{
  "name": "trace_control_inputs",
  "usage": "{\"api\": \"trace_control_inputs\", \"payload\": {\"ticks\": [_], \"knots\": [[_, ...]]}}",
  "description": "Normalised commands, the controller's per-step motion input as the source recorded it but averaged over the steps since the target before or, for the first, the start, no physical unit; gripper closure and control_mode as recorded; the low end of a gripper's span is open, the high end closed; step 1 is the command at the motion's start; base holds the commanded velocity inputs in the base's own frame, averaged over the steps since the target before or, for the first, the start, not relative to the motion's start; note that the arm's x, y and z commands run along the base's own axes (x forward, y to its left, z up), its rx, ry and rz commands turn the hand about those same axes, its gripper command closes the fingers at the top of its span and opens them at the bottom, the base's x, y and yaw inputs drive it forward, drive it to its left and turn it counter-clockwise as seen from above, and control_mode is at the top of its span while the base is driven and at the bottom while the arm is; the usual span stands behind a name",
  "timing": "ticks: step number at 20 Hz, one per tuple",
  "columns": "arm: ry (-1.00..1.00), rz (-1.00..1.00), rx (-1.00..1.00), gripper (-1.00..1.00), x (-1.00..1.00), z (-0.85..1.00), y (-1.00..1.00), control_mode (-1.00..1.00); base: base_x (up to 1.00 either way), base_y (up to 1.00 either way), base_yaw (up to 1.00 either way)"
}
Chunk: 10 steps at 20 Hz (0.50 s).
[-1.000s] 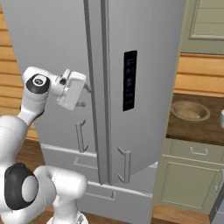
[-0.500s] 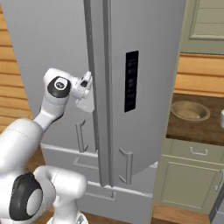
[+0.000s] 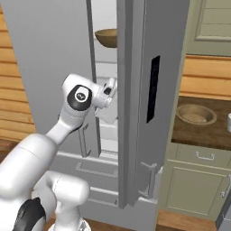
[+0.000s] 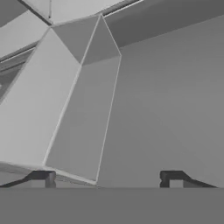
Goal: Grab a lemon wedge from the fridge and one ice cube from the ice bowl, and put them in the glass of lemonade.
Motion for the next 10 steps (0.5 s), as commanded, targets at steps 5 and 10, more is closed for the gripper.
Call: {"api": "trace_control_inputs", "payload": {"ticks": [5,10], "knots": [[-0.04,-0.01,0.04,-1.0,-0.28,-0.13,-1.0,-1.0,0.0,0.0,0.0],[-0.1,0.0,0.08,-1.0,-0.18,-0.18,-1.0,-1.0,0.0,0.0,0.0]]}}
